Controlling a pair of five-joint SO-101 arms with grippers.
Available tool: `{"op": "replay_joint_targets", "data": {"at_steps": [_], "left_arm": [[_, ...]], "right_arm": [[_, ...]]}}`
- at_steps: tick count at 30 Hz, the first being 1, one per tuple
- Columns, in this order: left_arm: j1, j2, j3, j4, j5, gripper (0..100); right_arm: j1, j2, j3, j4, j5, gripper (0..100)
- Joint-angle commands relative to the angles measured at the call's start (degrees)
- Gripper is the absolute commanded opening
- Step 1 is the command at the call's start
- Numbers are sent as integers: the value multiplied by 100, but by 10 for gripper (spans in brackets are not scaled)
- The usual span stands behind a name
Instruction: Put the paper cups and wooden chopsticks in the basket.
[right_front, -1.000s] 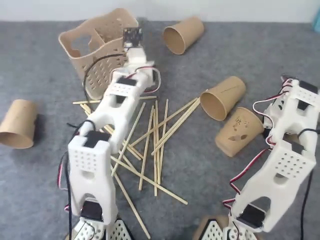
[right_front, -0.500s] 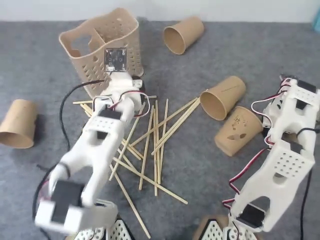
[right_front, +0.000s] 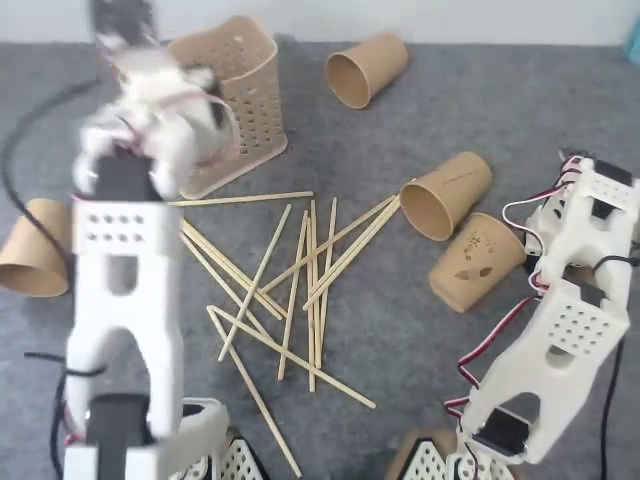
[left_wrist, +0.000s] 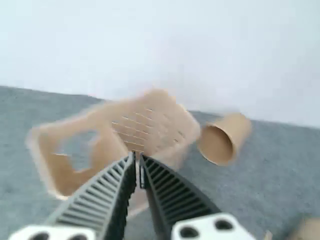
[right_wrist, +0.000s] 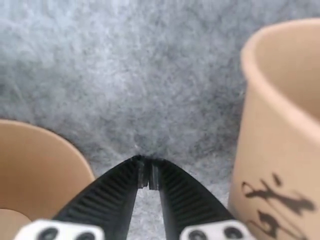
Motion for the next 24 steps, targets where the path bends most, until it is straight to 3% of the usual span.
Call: {"op": "replay_joint_targets", "data": {"at_steps": [1,6,18,24], "left_arm": [[-571,914,-2229,1240,70,102],[-1037,2259,-4004,2382,580,265],[-1433,5020,-7099,3895,967,268],[-1600,5899,-7829,4211,1099,250]], "right_arm": [[-391,224,0,-356,18,9],[-400,224,0,-356,18,9],[-400,224,-9,-347,18,9],[-374,224,-9,-365,-141,9]]}}
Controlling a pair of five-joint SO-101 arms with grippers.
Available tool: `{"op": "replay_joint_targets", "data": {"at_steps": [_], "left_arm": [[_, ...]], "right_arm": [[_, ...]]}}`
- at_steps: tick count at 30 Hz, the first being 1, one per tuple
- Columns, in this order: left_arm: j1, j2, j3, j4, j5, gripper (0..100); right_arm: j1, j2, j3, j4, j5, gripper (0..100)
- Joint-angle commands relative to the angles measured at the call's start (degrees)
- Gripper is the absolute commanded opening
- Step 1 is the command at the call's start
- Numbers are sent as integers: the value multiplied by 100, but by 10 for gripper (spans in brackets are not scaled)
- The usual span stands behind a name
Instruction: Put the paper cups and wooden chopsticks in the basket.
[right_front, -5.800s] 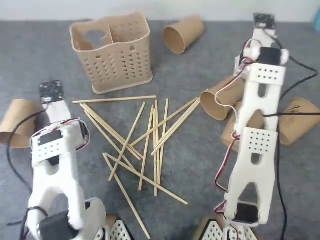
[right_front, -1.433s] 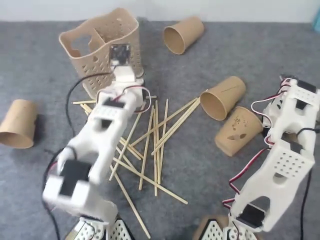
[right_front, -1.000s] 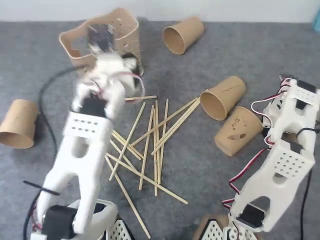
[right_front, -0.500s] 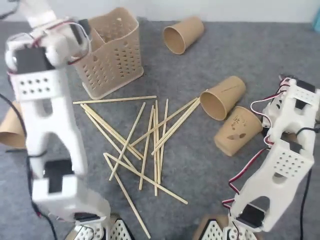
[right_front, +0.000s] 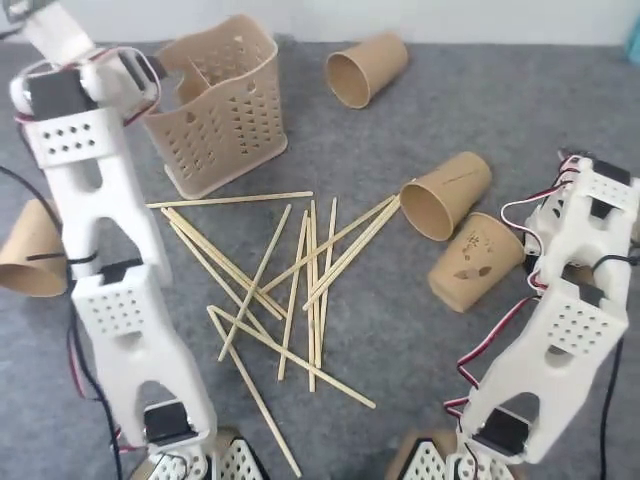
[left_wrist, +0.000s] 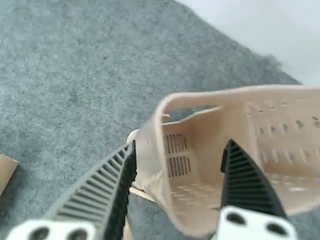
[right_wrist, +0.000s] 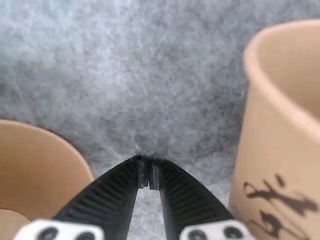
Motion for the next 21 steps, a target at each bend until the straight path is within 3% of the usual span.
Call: {"op": "replay_joint_targets", "data": {"at_steps": [1,5,10,21], "left_arm": [[-88,334,-585,220,97,224],[-79,492,-796,220,88,0],[-79,404,-1191,229,-193,9],[-79,176,-1297,105,-2470,9]], "right_arm": [[-338,224,-9,-365,-132,9],[-330,224,-9,-365,-149,9],[-330,233,-9,-365,-149,9],[-330,233,-9,-356,-158,9]]}}
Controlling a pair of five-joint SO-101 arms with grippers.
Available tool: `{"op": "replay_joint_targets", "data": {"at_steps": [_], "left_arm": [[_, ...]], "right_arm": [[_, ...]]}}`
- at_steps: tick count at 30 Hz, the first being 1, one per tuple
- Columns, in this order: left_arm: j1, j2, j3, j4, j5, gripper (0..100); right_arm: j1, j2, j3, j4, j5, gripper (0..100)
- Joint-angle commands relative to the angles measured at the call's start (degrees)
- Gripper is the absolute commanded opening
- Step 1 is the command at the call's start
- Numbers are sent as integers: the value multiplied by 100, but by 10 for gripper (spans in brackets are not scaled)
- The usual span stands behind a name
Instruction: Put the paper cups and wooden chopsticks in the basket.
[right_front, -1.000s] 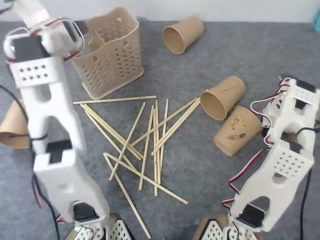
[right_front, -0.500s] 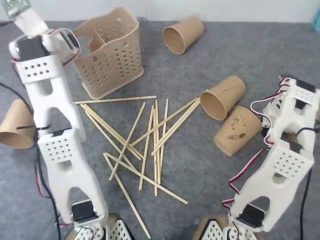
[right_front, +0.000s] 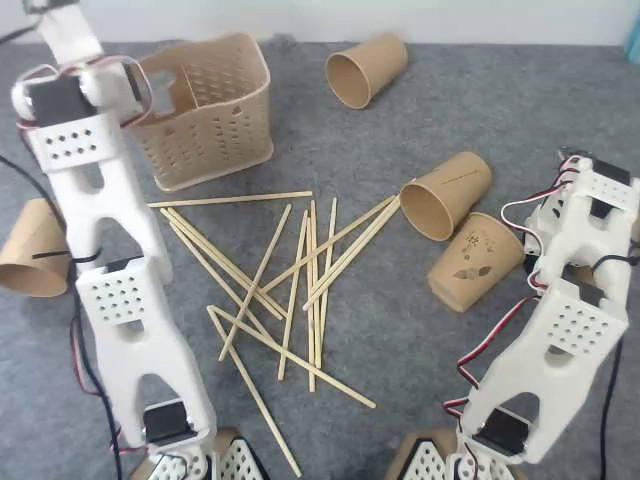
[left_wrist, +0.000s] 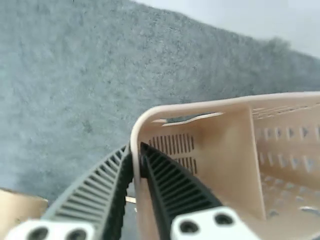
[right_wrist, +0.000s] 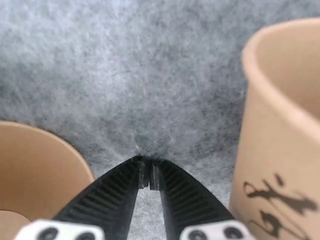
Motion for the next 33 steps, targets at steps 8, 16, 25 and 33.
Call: {"op": "replay_joint_targets", "data": {"at_steps": [8,16,25,33], "left_arm": [[-853,-237,163,-853,-1090,11],[-1354,-246,207,-1196,-1090,13],[-1530,-325,48,-1248,-1090,291],[-1336,-1143,-1059,176,-1090,333]], "right_arm": [[-330,242,-9,-330,-114,9],[-330,242,-9,-330,-114,9],[-330,242,-9,-330,-114,9],[-330,242,-9,-330,-114,9]]}}
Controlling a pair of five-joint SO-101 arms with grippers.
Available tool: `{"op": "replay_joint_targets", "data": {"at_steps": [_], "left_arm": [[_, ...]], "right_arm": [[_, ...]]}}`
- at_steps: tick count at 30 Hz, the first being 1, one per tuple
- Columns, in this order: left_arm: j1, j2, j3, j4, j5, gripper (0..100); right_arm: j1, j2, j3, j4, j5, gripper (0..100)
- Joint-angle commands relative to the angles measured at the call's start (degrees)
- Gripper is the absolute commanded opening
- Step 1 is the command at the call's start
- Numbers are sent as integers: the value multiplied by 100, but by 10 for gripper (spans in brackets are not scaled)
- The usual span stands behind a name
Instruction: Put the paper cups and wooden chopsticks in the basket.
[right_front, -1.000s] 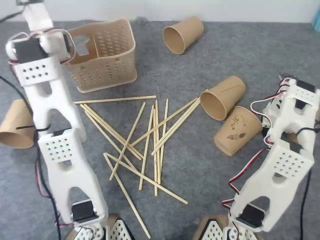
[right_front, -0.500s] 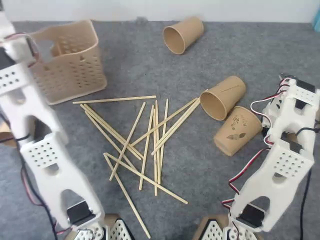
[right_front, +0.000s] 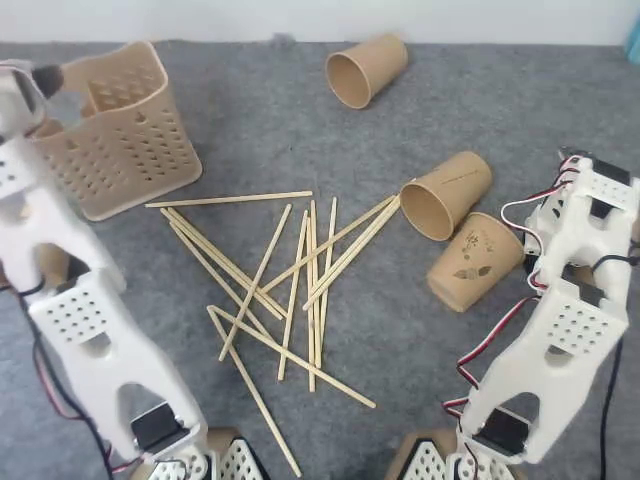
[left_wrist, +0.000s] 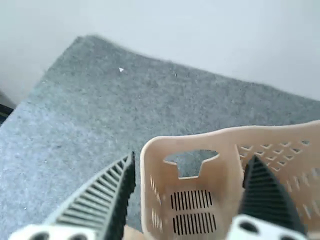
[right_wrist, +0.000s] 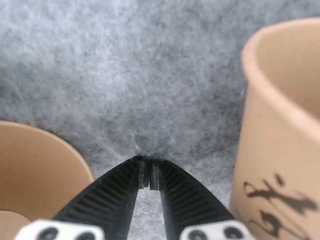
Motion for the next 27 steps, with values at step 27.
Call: {"op": "replay_joint_targets", "data": {"at_steps": [27], "left_arm": [[3543,-4695,9235,-2356,316,321]], "right_arm": [[-330,251,-9,-321,-114,9]]}}
